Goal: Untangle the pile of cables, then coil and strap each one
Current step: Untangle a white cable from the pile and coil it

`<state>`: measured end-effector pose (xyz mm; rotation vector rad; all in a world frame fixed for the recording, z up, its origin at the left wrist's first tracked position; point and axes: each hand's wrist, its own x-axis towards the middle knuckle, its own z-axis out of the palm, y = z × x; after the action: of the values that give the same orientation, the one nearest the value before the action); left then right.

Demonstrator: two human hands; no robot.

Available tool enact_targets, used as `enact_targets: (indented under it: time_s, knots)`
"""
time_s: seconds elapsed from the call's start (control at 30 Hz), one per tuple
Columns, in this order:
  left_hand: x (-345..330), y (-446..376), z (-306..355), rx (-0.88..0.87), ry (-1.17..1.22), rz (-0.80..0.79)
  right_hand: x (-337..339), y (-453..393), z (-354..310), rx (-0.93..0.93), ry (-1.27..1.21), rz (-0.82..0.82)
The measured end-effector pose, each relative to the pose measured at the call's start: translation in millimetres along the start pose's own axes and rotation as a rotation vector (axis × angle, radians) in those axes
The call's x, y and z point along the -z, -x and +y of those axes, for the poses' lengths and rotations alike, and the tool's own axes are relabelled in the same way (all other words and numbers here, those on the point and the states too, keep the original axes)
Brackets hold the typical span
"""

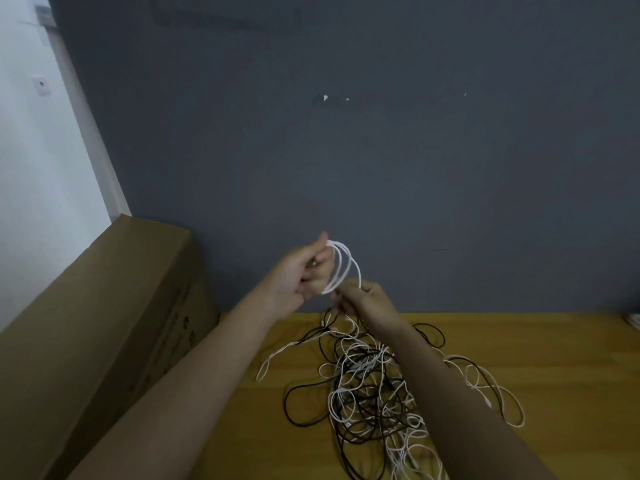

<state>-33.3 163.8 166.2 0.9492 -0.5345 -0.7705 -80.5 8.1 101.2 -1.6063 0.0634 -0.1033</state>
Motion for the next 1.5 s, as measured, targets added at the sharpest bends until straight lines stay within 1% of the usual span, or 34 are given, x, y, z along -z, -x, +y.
enact_targets:
  time_s: [0.07,0.17,0.2,0.27,0.3,0.33,0.37,0.4,0.43,0.47,0.53,0.57,0.6,0.63,0.67,0.7,0.77,0.83,0.87,0.97,1.0,1.03,1.1,1.13,1.23,1.33,1.4,1.43,1.47,1.5]
  knots:
    - [10,-1,8,-0.053,0.085,0.125,0,9,13,0.009,0.042,0.012]
    - [26,0,8,-0.104,0.106,0.253,0,20,33,0.045,0.200,0.045]
    - [28,-2,4,-0.116,0.142,0.279,-1,21,38,0.057,0.308,0.028]
    - [25,-10,-6,-0.145,0.142,0.353,-6,24,45,0.103,0.672,-0.084]
    - [23,-15,-12,-0.157,0.044,0.414,-12,26,46,0.150,0.873,-0.155]
    - [22,-20,-19,-0.160,-0.129,0.475,-19,29,45,0.216,1.025,-0.209]
    - [23,-23,-25,-0.157,-0.353,0.513,-24,32,42,0.291,1.099,-0.230]
    - [26,-24,-31,-0.150,-0.593,0.513,-27,34,36,0.360,1.112,-0.224]
    - [29,-22,-35,-0.131,-0.831,0.473,-28,35,27,0.411,1.089,-0.187]
    - [35,-19,-39,-0.088,-1.047,0.400,-24,33,18,0.436,1.056,-0.124]
    - [42,-10,-41,0.036,-1.428,0.245,-6,23,3,0.397,1.024,0.026]
    - [42,-9,-40,0.091,-1.547,0.177,5,17,-3,0.352,1.035,0.090]
    - [39,-9,-38,0.127,-1.613,0.123,16,10,-6,0.314,1.034,0.140]
    - [35,-9,-35,0.149,-1.629,0.073,26,5,-7,0.292,0.998,0.175]
    - [30,-10,-31,0.161,-1.589,0.030,33,0,-5,0.276,0.912,0.201]
    - [26,-11,-27,0.169,-1.497,-0.006,38,-5,-1,0.252,0.787,0.217]
    - [21,-12,-18,0.197,-1.220,-0.050,40,-10,13,0.180,0.547,0.200]
    - [16,-11,-9,0.201,-0.942,-0.061,38,-10,30,0.104,0.439,0.167]
    - [13,-11,-5,0.162,-0.846,-0.055,36,-10,37,0.075,0.460,0.130]
    - [4,-18,9,-0.029,-0.611,0.042,34,-12,52,-0.025,0.763,-0.016]
    - [2,-22,16,-0.077,-0.596,0.086,35,-13,51,-0.057,0.752,-0.003]
    - [0,-26,22,-0.114,-0.622,0.129,38,-15,46,-0.073,0.696,0.049]
    - [-3,-35,35,-0.176,-0.658,0.214,45,-22,24,-0.054,0.574,0.187]
    - [-5,-40,41,-0.202,-0.636,0.262,49,-28,8,-0.030,0.514,0.262]
    - [-16,-54,64,-0.279,-0.553,0.371,58,-50,-61,0.122,0.274,0.477]
    - [-32,-70,92,-0.338,-0.495,0.434,66,-73,-149,0.362,0.060,0.614]
    - [-39,-79,108,-0.369,-0.477,0.467,69,-82,-193,0.535,-0.058,0.660]
    - [-42,-84,113,-0.376,-0.476,0.472,70,-85,-204,0.572,-0.059,0.656]
    - [-45,-88,116,-0.376,-0.478,0.470,71,-87,-207,0.544,-0.007,0.635]
    - [-47,-91,118,-0.374,-0.478,0.467,71,-89,-206,0.446,0.097,0.583]
